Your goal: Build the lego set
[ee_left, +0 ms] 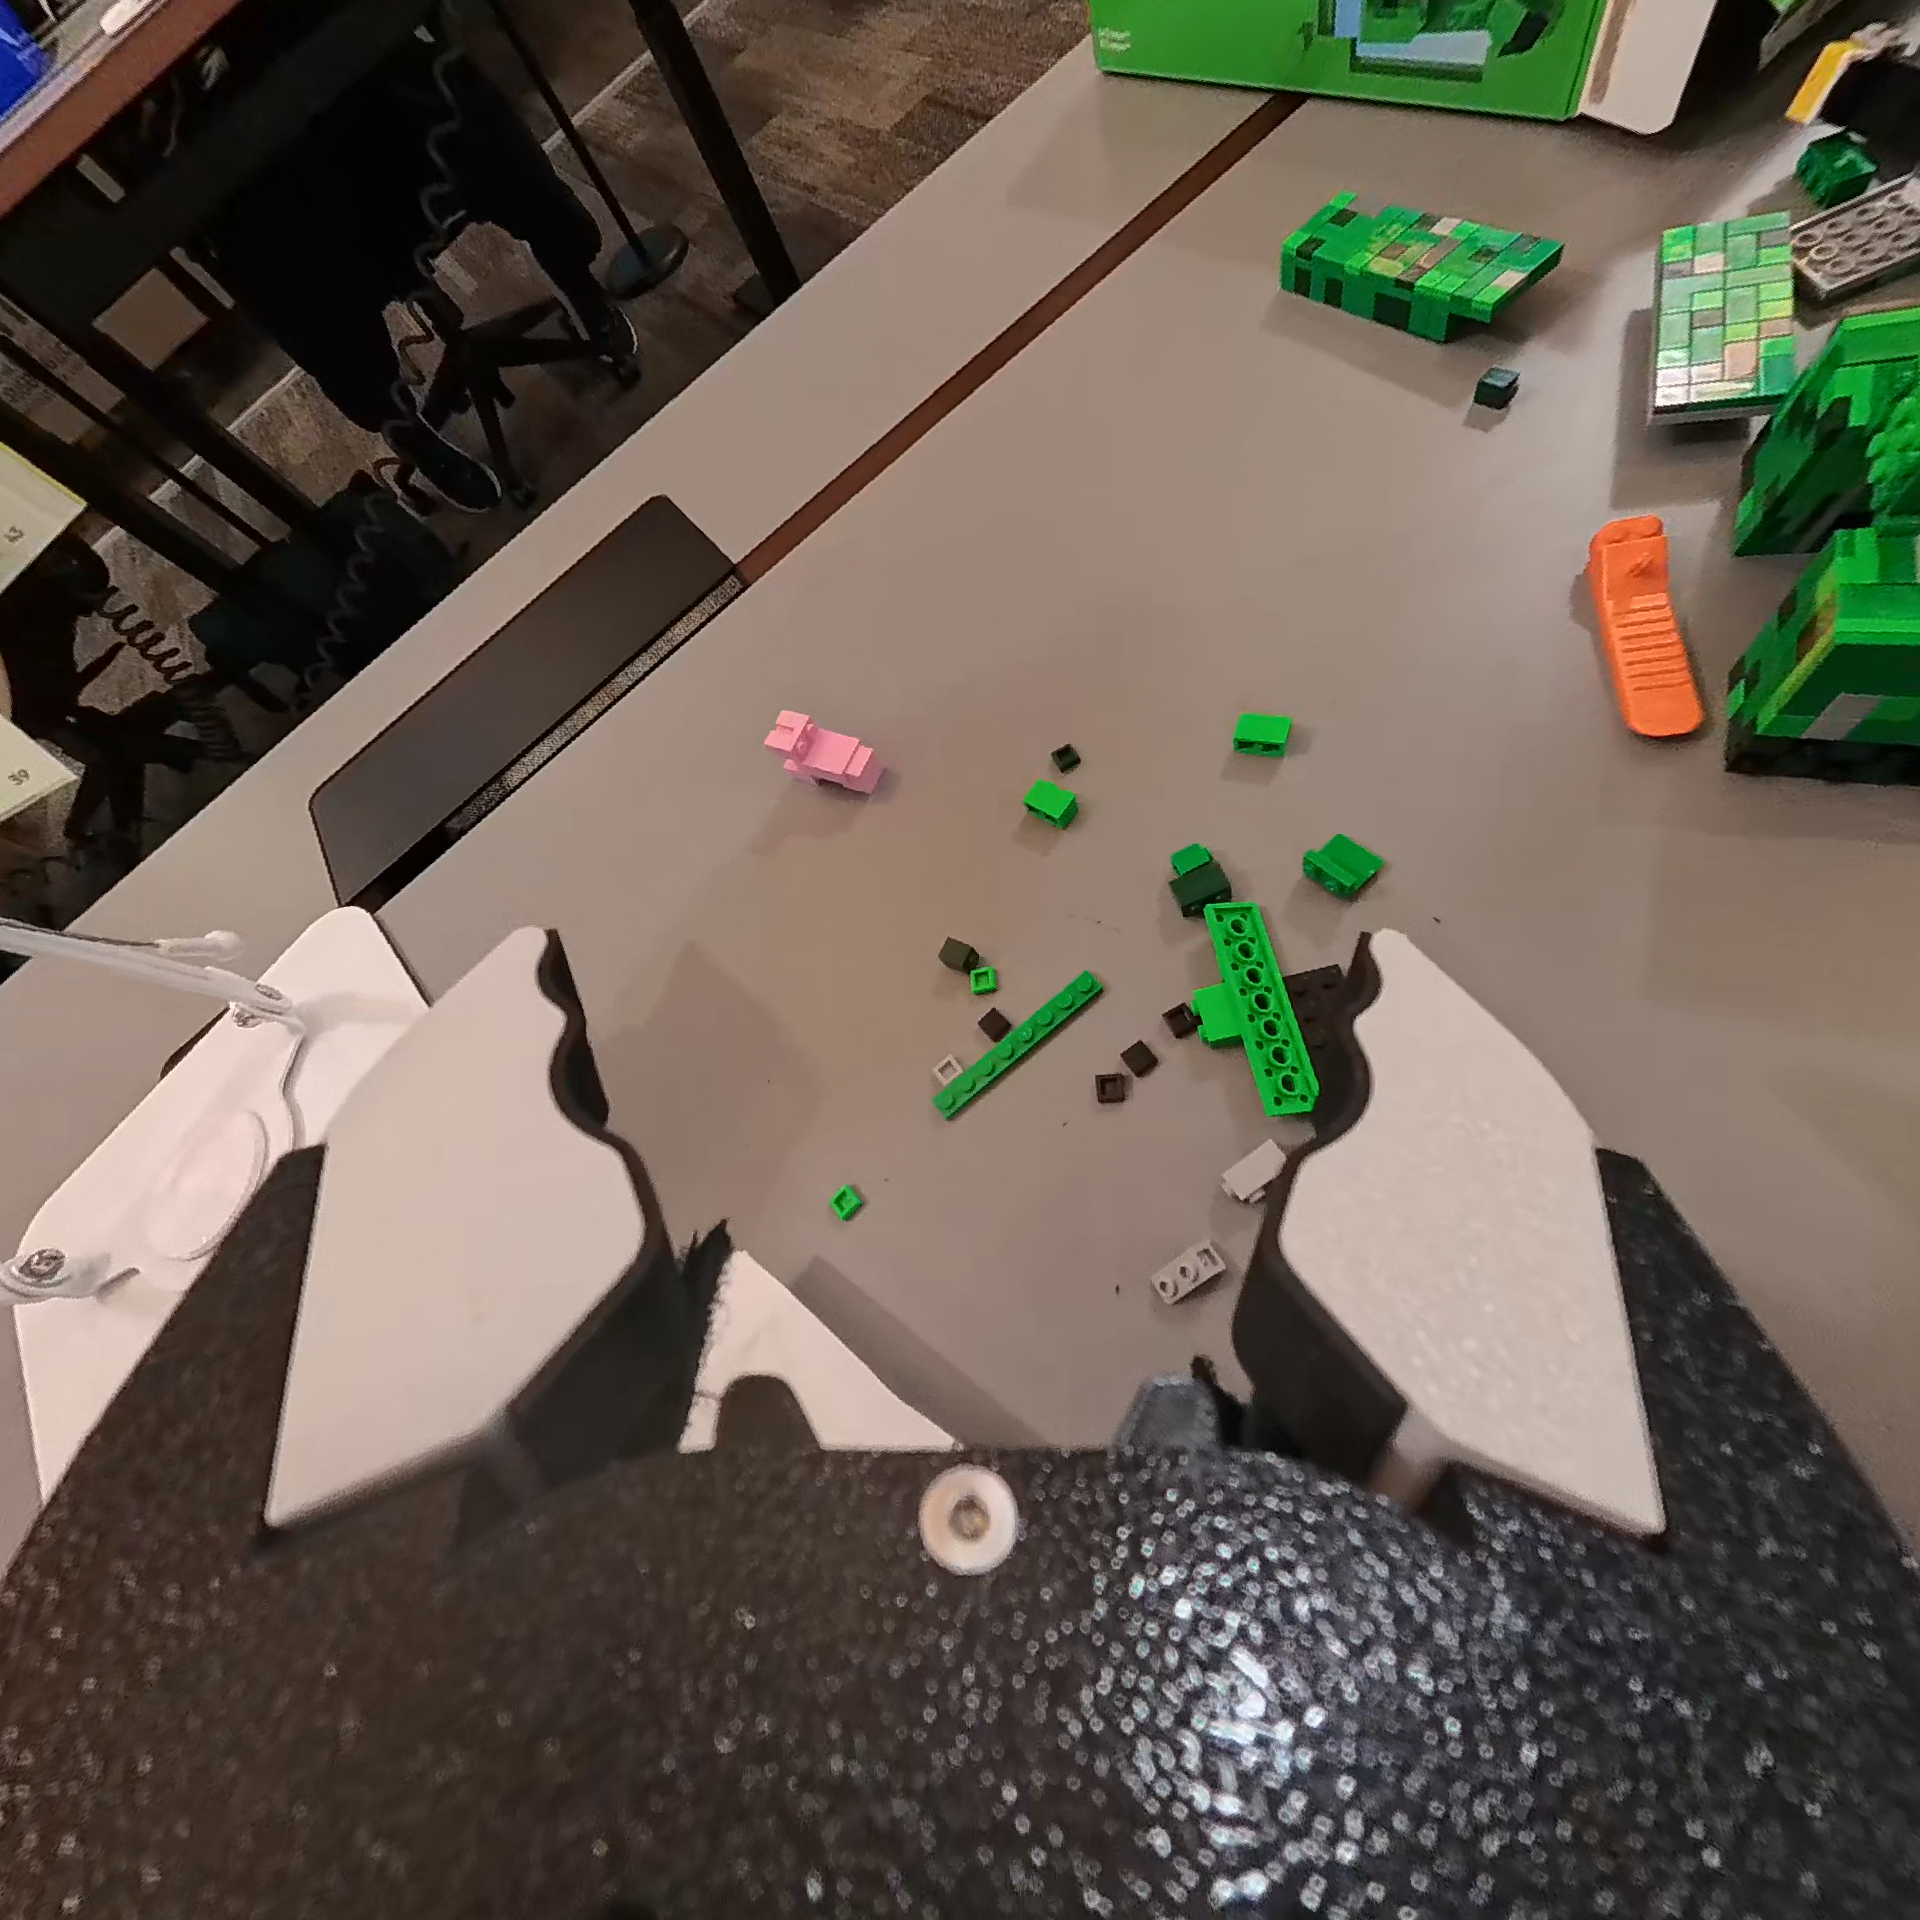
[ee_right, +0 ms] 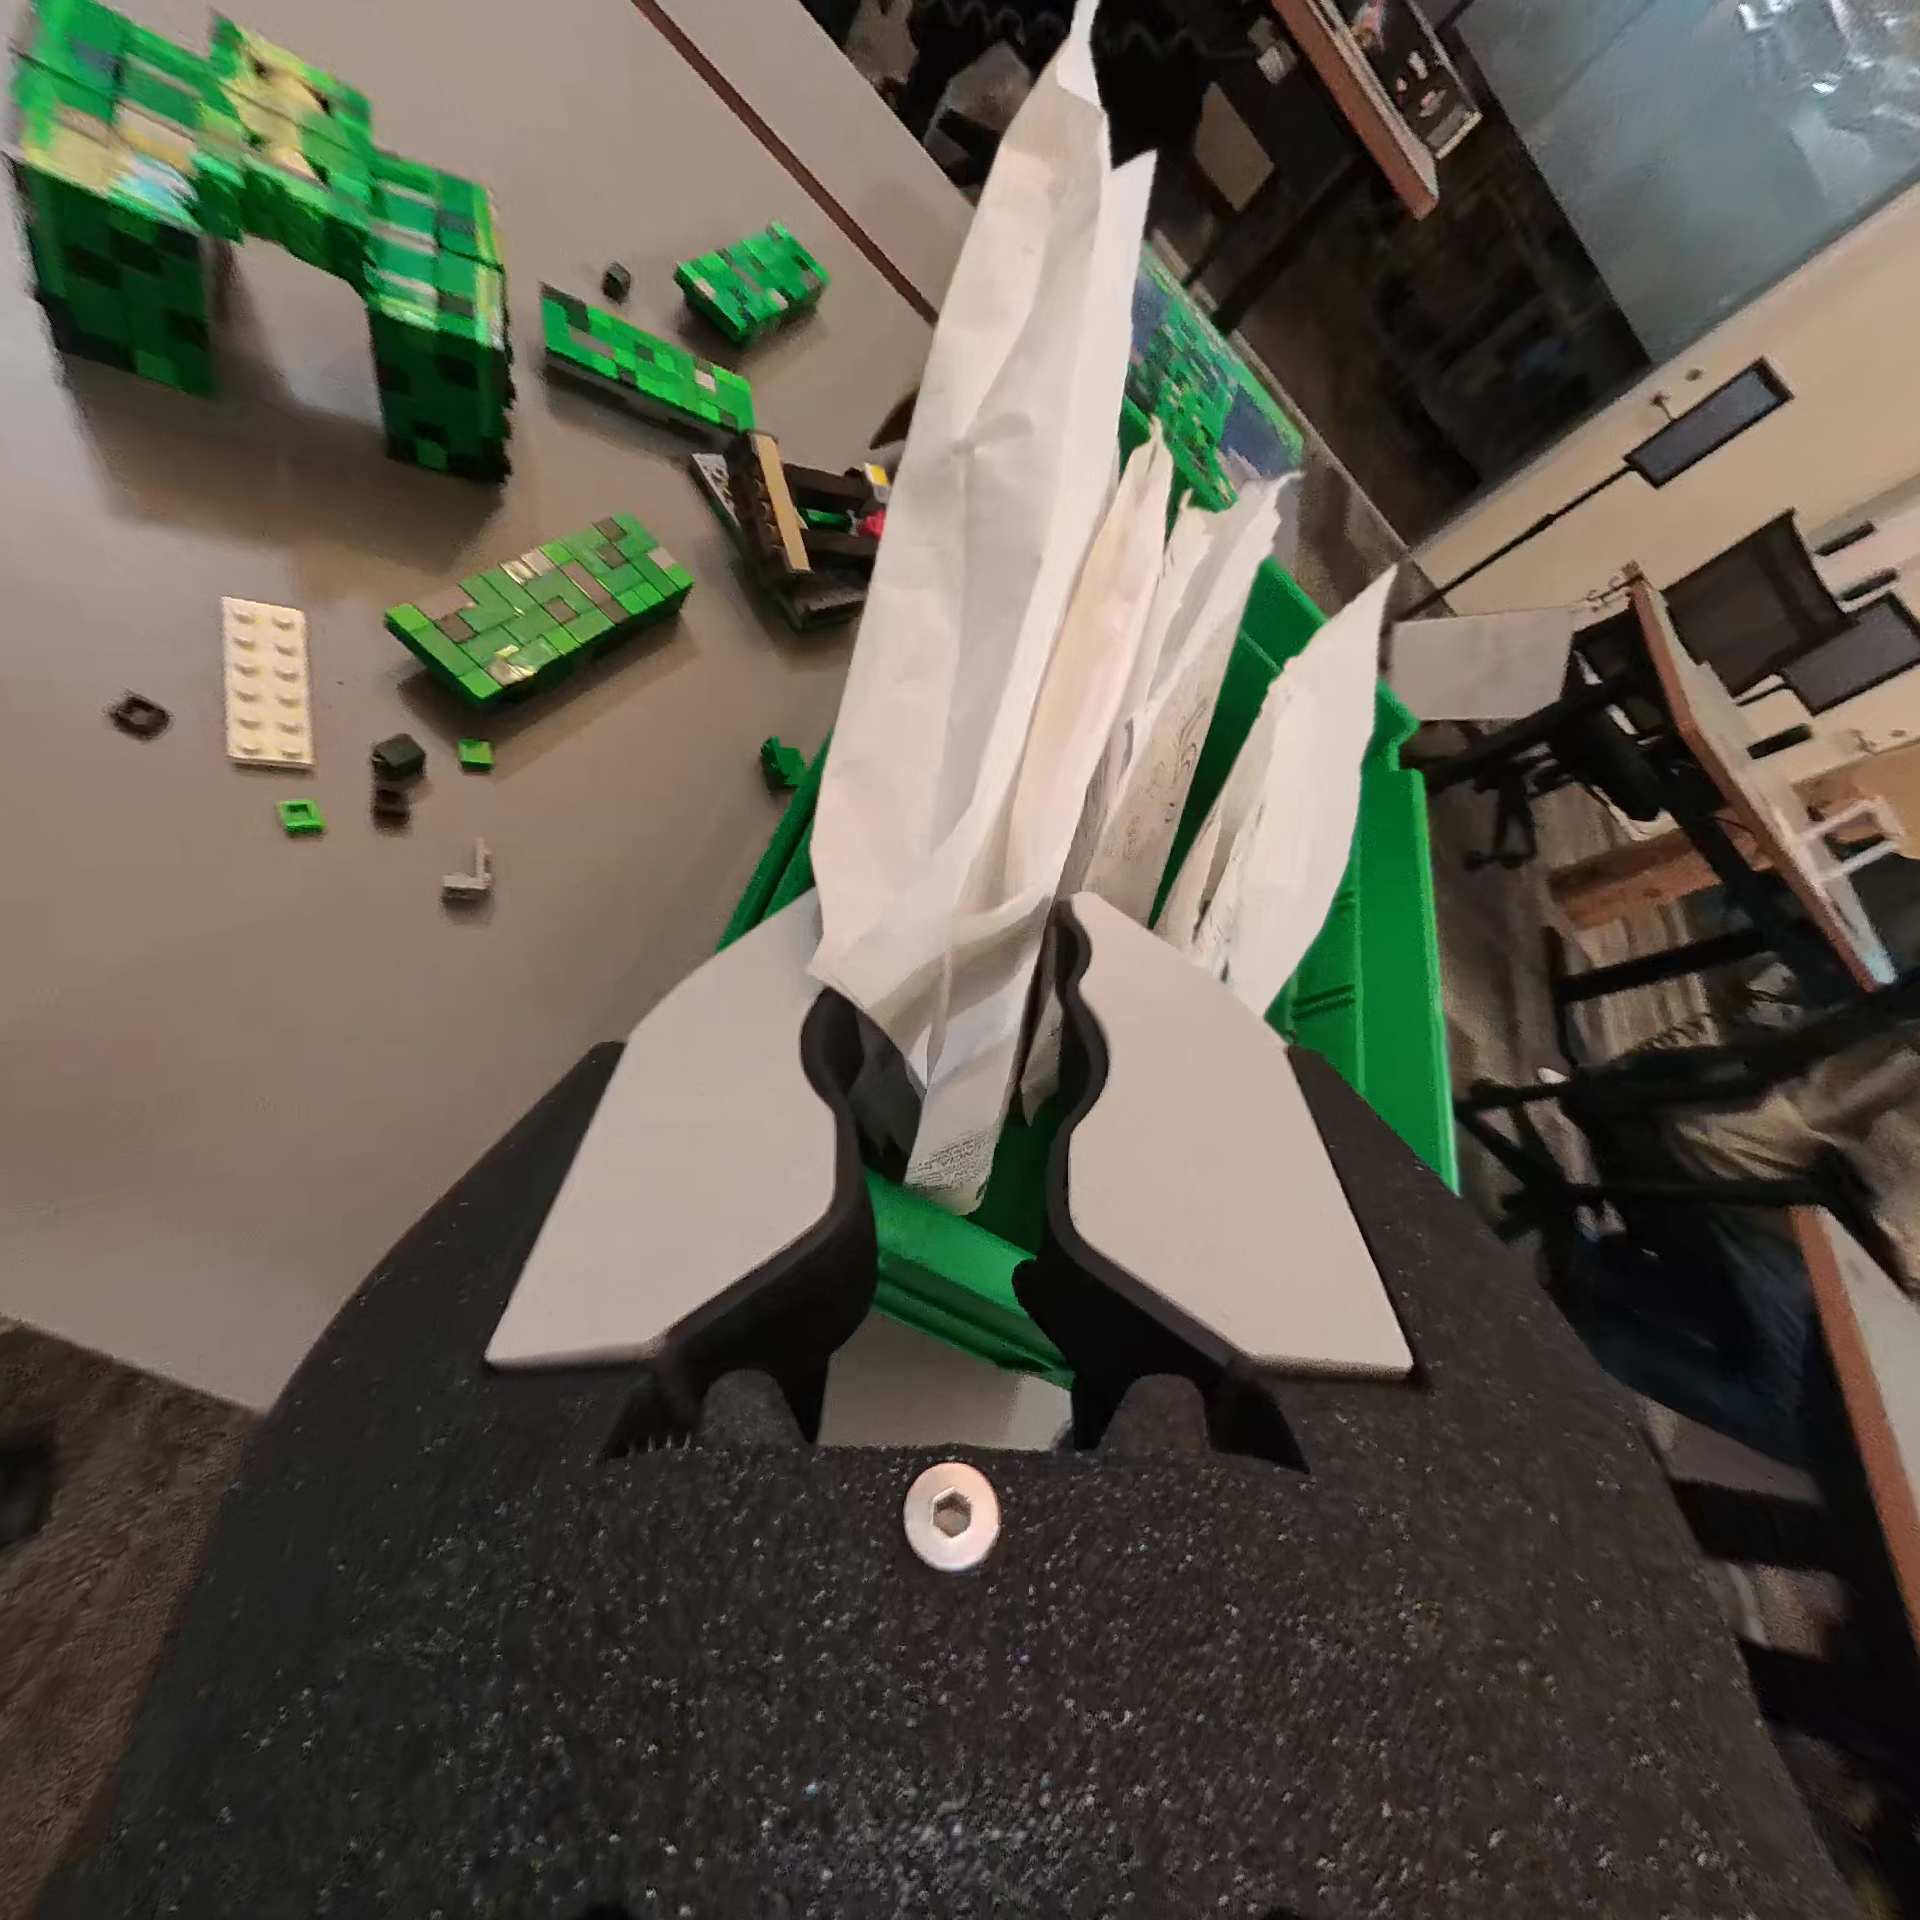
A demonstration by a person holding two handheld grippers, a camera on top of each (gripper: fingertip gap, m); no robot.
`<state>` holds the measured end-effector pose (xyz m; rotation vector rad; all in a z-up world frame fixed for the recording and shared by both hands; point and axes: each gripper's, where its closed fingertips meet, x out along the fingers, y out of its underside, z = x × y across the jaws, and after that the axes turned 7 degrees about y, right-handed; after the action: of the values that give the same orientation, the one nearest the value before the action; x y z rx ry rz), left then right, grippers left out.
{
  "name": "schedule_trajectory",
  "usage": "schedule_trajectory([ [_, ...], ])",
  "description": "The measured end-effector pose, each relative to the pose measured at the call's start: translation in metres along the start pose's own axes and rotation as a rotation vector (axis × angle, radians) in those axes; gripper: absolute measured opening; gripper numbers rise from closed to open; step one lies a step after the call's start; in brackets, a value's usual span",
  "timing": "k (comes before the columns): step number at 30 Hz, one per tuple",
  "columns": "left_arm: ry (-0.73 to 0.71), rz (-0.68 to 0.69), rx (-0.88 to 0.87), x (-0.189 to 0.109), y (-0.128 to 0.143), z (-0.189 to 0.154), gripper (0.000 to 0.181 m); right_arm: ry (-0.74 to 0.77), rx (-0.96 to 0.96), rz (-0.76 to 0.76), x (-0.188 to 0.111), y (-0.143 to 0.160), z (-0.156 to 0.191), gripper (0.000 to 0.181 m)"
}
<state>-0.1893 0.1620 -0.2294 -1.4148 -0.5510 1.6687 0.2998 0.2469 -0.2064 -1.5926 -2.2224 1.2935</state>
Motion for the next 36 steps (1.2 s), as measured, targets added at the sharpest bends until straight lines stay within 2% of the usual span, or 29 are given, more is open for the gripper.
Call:
schedule_trajectory([
  [3, 0.003, 0.005, 0.000, 0.001, 0.001, 0.000, 0.134, -0.056, 0.080, -0.028, -0.009, -0.004, -0.005, 0.040],
  [7, 0.008, 0.002, -0.004, 0.001, 0.001, -0.001, 0.134, -0.039, 0.129, 0.033, -0.010, 0.013, -0.020, 0.042],
  [13, 0.008, 0.008, -0.010, -0.001, 0.003, 0.002, 0.134, -0.228, 0.228, -0.111, -0.026, -0.001, -0.004, 0.039],
  [20, 0.010, 0.021, -0.015, 0.000, 0.007, 0.003, 0.133, -0.172, 0.236, -0.134, -0.032, 0.005, -0.019, 0.038],
  [26, 0.014, 0.031, -0.013, 0.002, 0.008, 0.001, 0.133, -0.225, 0.209, -0.166, -0.039, -0.004, -0.007, 0.041],
  [30, 0.017, 0.036, -0.012, 0.003, 0.009, 0.000, 0.133, -0.185, 0.262, -0.192, -0.042, -0.003, -0.022, 0.041],
  [33, 0.018, 0.037, -0.011, 0.003, 0.009, 0.000, 0.133, -0.104, 0.330, -0.170, -0.031, 0.002, -0.041, 0.038],
  [36, 0.022, 0.035, -0.013, 0.004, 0.009, -0.001, 0.133, -0.072, 0.311, -0.113, -0.010, 0.006, -0.043, 0.038],
])
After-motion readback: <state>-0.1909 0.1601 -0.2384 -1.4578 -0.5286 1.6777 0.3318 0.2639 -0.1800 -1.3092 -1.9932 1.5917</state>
